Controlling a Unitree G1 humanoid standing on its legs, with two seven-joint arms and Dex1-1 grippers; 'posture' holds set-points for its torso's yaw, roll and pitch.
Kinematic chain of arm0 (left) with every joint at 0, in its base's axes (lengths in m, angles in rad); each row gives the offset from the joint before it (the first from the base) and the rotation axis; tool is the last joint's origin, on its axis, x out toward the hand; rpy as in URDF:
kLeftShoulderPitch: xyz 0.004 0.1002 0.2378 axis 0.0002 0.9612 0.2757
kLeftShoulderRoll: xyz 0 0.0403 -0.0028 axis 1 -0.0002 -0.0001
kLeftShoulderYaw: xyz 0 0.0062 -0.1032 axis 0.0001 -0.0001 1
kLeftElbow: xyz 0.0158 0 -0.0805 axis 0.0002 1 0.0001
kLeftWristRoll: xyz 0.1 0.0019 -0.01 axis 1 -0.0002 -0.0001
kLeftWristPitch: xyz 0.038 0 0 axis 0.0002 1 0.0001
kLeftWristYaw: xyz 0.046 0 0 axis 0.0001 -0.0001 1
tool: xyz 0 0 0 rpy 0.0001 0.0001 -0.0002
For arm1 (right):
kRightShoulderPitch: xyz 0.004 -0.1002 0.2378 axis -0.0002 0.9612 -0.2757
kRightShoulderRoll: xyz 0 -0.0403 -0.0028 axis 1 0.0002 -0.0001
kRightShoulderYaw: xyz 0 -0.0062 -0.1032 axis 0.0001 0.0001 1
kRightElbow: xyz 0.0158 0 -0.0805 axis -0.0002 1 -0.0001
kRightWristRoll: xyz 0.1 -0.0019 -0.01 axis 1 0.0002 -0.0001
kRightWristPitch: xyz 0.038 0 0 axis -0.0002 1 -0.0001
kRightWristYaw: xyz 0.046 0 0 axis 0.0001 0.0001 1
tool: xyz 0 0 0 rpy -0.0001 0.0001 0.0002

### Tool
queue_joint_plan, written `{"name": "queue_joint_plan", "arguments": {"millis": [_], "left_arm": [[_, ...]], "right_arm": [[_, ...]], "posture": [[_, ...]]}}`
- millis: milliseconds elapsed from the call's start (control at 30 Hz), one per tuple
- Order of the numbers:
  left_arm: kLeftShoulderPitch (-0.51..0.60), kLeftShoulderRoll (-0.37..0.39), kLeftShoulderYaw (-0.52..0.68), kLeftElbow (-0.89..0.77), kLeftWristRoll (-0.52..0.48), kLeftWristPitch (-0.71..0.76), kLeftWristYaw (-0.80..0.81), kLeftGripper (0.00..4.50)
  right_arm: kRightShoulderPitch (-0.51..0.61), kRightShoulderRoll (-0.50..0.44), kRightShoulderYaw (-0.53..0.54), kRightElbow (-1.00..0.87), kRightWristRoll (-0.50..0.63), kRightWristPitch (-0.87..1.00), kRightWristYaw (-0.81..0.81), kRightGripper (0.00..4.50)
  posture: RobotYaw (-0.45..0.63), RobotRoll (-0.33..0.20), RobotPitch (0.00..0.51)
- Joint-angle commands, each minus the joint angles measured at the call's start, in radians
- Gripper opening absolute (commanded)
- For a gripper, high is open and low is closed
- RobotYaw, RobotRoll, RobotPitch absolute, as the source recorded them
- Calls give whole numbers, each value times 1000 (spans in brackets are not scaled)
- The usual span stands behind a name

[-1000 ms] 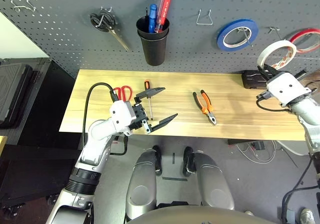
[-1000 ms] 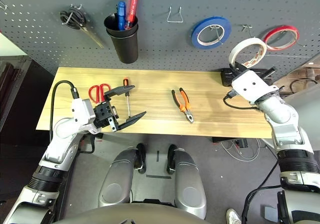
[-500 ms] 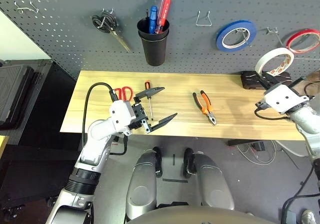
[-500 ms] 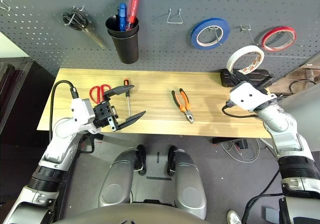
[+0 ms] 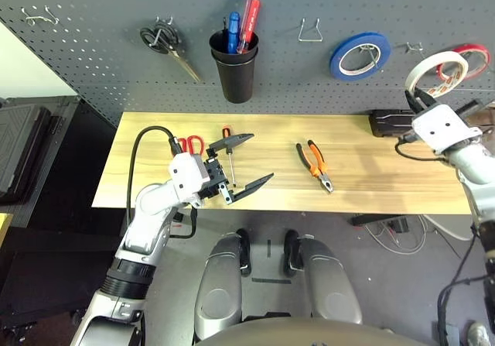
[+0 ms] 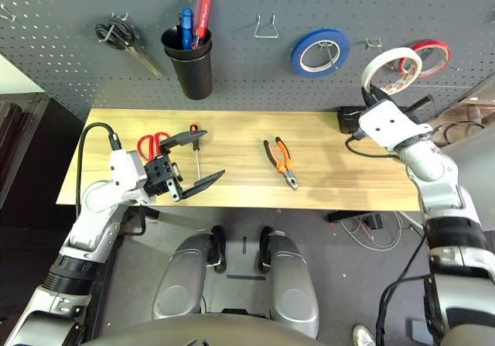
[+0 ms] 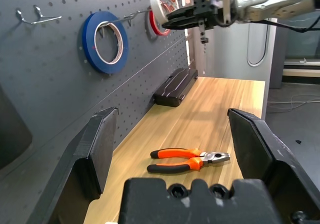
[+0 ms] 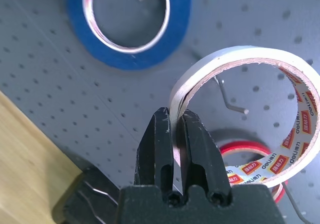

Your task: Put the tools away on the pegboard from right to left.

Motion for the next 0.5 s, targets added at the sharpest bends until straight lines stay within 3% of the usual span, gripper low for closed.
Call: {"name": "queue_joint_plan", "arguments": {"millis": [33,467,500], "left_arm": [[2,3,-5,10,-2,10,-6,4500],[3,4,-4,-5,-3,25,-5,4500],[3,4,-4,-6,-3,25,-5,4500]], "right_arm": [[-42,8,32,99,-25,-9,-20,38],[-195,43,90,319,-19,-18,-22,38],[-200,46,90,327,-14,-13,-13,694]], "posture": [[60,0,218],[67,0,222],[67,0,222]]}}
